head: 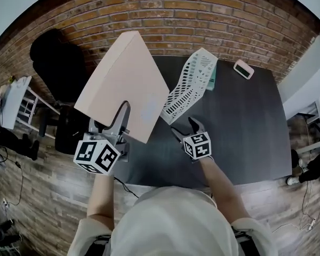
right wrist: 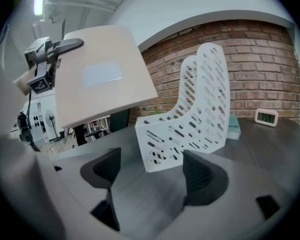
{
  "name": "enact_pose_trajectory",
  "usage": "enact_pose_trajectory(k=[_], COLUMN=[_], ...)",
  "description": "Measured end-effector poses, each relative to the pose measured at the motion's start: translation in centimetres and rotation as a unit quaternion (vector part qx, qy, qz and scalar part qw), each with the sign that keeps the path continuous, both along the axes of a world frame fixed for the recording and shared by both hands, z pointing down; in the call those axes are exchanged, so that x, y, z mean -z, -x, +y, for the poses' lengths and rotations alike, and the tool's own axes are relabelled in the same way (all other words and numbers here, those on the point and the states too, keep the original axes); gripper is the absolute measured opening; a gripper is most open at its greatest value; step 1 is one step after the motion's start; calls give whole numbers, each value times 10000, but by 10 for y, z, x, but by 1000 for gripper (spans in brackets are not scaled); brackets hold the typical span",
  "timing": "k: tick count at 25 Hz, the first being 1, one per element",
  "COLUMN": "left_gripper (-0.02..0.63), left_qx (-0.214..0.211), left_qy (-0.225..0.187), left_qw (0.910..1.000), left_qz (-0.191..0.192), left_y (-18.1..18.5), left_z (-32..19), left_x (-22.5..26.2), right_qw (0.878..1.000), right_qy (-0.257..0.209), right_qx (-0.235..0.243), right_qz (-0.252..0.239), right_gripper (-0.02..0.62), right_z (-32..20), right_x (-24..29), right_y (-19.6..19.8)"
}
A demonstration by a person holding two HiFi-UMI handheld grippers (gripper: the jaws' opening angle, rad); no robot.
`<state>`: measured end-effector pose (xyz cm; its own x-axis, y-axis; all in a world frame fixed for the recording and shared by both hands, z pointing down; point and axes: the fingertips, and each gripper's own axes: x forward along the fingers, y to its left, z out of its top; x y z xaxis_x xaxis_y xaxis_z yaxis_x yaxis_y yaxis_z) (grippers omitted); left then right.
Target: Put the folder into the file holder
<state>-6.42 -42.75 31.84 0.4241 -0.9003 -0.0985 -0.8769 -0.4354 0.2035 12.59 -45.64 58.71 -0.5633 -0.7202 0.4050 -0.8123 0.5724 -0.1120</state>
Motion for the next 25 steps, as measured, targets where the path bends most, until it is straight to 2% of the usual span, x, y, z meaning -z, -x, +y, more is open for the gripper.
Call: enact_pose_trajectory(k=[11,25], left_gripper=[267,267], left_qx=[-1015,-1734], left_qy=[-139,-463], left_qw=[9941,9800], left_qz=[-367,-863], left_y=[-84,-165], left_z=[-43,-105], left_x=[6,0], right_qw=[9976,9920], right_qy=[88,-38], right_qx=[-667,-1145], right_qz=[-161,-538], right_gripper=[376,376], right_z=[35,77], right_x=[-3,20], right_y=[-61,-105])
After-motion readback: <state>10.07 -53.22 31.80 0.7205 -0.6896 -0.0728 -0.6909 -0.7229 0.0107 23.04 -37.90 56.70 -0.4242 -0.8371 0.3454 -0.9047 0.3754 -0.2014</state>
